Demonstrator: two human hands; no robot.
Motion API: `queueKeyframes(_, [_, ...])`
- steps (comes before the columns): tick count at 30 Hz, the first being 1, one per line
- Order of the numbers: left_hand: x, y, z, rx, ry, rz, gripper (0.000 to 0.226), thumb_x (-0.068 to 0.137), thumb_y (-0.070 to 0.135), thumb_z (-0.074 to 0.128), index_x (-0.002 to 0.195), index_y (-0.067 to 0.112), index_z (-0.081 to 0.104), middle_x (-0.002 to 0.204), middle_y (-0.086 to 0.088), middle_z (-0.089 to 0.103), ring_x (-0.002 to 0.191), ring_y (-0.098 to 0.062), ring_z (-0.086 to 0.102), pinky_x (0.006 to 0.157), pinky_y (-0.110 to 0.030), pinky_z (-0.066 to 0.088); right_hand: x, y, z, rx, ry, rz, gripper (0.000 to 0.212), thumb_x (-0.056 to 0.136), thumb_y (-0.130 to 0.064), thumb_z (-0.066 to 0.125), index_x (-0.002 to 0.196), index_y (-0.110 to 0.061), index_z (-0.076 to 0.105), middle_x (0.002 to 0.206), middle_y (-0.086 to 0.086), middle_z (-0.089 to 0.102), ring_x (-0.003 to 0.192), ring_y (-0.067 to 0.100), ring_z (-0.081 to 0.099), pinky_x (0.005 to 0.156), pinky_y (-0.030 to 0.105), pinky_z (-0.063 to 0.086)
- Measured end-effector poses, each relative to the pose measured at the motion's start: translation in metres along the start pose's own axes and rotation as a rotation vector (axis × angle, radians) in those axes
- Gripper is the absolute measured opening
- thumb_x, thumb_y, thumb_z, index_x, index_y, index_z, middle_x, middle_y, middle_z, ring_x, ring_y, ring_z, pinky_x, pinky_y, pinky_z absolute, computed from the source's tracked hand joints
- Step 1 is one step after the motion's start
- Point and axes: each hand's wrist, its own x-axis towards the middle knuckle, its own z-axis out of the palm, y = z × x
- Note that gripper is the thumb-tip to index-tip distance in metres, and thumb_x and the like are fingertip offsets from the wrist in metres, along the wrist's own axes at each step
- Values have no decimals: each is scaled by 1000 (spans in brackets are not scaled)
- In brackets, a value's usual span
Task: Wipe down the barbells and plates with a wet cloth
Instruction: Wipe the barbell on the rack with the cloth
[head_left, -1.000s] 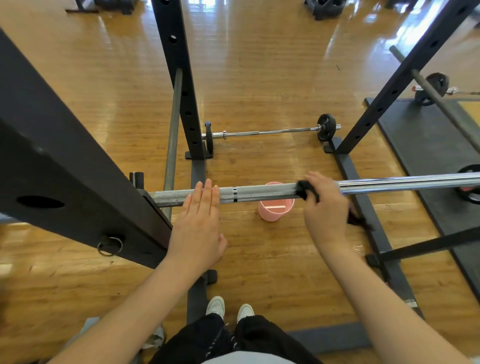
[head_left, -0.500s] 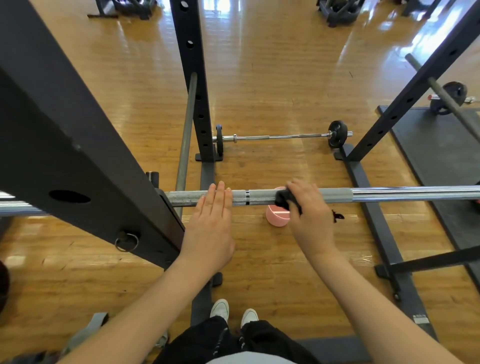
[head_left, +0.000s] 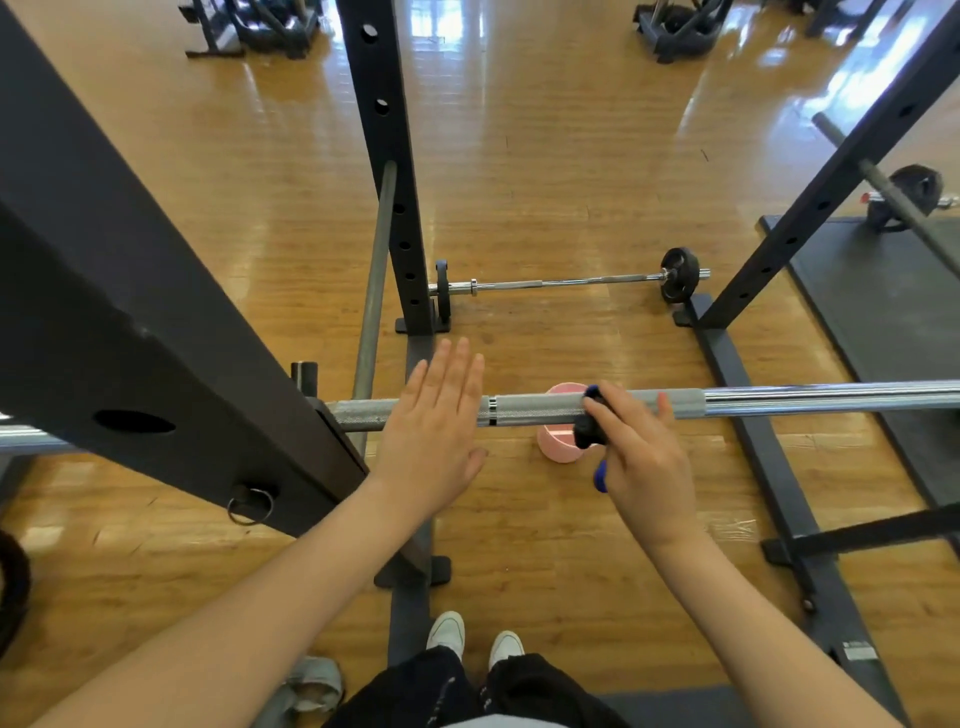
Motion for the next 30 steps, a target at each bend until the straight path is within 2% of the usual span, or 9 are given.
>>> queueKeyframes(2, [14,13,2,22,-37,82,99,90,51,51,140,2,-20,156,-18,-9,145,-32,-7,113,-41,-8,-1,8,-9,-31,19,31,41,83,-14,41,114,-2,66,121,15,63,117,25,52,113,43,16])
queueKeyframes(5, [42,44,2,27,20,119,87,97,38,43,136,5,-27,157,-17,-12,144,-31,-12,113,-42,-12,2,7,-14,-30,56,56,37,84,-11,44,110,0,67,119,14,64,113,24,55,110,48,24])
queueKeyframes(10, [68,71,2,-4,-16,177,60,99,9,29,148,-1,-5,156,-22,1,145,-34,-1,115,-42,-5,-16,9,-18,17,68,112,36,86,0,42,113,2,65,124,14,61,117,22,52,118,34,15])
queueKeyframes(17, [77,68,-2,-83,-169,194,60,94,1,42,148,0,16,156,-18,17,145,-27,16,117,-35,7,-17,22,-28,16,79,195,36,88,-6,41,114,0,65,124,12,61,117,22,53,116,39,19])
queueKeyframes(19, [79,68,0,-107,-177,188,54,91,-1,45,142,2,29,151,-17,30,140,-27,26,116,-33,13,-14,25,-30,19,84,221,37,88,-7,40,115,0,65,125,12,61,117,23,53,115,43,20])
queueKeyframes(23, [80,66,-3,-179,-225,162,31,85,-3,51,113,11,54,114,-7,58,108,-24,51,96,-29,37,-14,25,-28,6,91,226,35,87,-5,45,116,0,64,126,12,60,118,23,53,114,45,22])
queueKeyframes(26, [82,64,-5,-202,-252,151,28,86,-1,50,110,12,54,111,-7,59,105,-24,52,78,-26,36,-13,20,-25,6,106,241,36,81,9,56,115,1,65,125,14,61,119,20,48,109,56,28])
queueKeyframes(28, [82,65,-5,-173,-232,179,34,87,1,52,120,11,51,125,-10,54,119,-26,46,97,-30,33,-11,17,-23,5,123,240,38,78,10,57,114,1,65,124,14,61,118,19,48,108,57,29])
queueKeyframes(30, [77,64,-2,-91,-153,173,54,89,9,54,139,9,35,149,-13,33,138,-29,27,115,-40,16,-9,13,-19,3,131,210,36,79,8,55,113,0,66,124,11,62,115,19,53,110,51,25])
